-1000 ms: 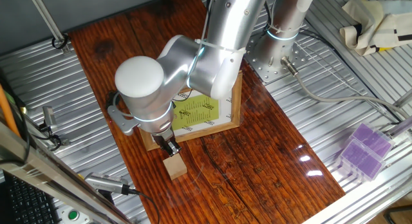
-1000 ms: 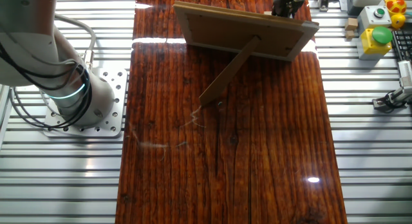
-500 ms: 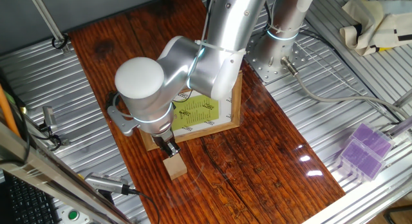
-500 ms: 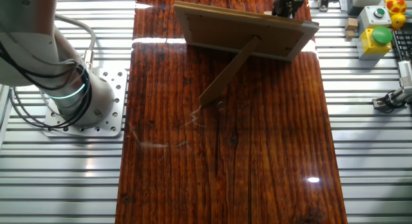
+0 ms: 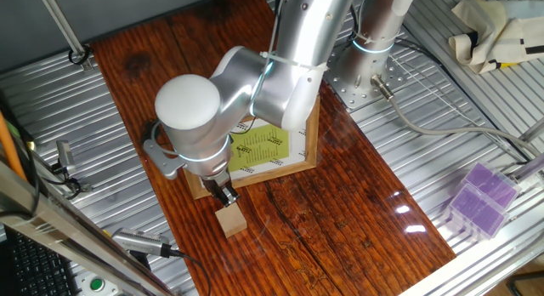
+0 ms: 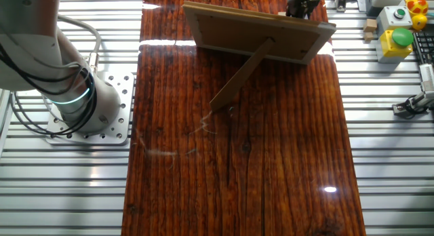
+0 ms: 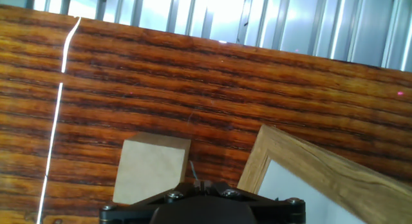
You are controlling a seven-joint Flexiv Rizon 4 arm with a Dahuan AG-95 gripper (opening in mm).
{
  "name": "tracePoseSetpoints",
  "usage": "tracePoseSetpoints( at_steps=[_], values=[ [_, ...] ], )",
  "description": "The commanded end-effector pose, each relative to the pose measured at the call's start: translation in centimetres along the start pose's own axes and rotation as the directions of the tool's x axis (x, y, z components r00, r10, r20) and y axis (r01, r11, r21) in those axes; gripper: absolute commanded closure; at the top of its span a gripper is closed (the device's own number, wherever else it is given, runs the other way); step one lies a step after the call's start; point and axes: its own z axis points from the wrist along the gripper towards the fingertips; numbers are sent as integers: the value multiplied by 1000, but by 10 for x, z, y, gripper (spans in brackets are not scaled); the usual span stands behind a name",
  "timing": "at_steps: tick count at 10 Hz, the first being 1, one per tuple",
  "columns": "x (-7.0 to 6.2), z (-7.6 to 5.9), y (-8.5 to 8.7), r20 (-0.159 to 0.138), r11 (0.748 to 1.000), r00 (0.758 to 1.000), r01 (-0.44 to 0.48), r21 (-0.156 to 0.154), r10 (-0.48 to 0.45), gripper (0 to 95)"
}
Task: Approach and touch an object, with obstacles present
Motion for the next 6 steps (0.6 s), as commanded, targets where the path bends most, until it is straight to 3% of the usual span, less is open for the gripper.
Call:
tracePoseSetpoints(
  at_steps=[1, 3, 6],
  values=[
    [1, -1, 0, -1, 1000, 1000, 1, 10, -1, 950],
    [1, -1, 0, -2, 1000, 1000, -5, 11, 5, 950],
    [-2, 9, -3, 5, 1000, 1000, 7, 3, -7, 950]
  ],
)
